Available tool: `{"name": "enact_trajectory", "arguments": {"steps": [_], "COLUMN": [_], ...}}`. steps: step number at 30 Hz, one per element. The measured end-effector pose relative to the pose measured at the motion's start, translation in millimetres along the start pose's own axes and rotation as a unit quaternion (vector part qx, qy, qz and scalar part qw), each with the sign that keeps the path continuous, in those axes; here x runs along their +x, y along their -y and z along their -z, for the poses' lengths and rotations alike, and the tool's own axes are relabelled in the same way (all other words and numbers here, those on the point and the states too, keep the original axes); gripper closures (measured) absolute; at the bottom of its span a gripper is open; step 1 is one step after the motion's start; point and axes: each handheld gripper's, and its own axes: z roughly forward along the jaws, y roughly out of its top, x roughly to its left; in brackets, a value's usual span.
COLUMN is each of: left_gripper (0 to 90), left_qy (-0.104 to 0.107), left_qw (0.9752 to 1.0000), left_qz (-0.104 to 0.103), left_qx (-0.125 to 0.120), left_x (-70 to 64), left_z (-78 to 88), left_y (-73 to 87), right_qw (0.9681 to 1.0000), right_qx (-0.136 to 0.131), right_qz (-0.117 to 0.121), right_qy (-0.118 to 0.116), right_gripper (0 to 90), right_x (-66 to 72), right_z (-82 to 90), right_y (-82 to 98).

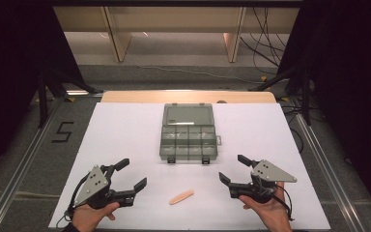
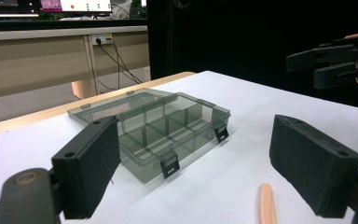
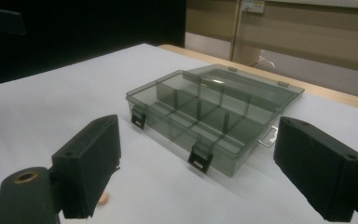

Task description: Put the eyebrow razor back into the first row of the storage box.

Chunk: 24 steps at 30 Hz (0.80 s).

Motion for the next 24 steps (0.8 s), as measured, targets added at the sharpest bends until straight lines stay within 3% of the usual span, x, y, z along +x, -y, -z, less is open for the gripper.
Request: {"name": "enact_trajectory", "arguments": {"steps": [19, 24], "left_gripper": [16.1, 16.2], "left_qy": [0.0, -0.001], "left_qw": [1.0, 1.0], "left_qz": [0.0, 0.001], "left_qx": [0.001, 0.001], "left_x": [0.3, 0.5], "left_z": [0.0, -0.1], "left_y": [0.2, 0.3], "right_qw": [0.9999, 0.9999], "right_qx": [0.008, 0.005], "right_qz": [0.003, 0.015], "right_qy": [-0.008, -0.006], "right_gripper": [15.7, 15.8], "right_x": [2.0, 0.9], "right_z": [-2.3, -3.0], "right_y": [0.3, -1.1]}}
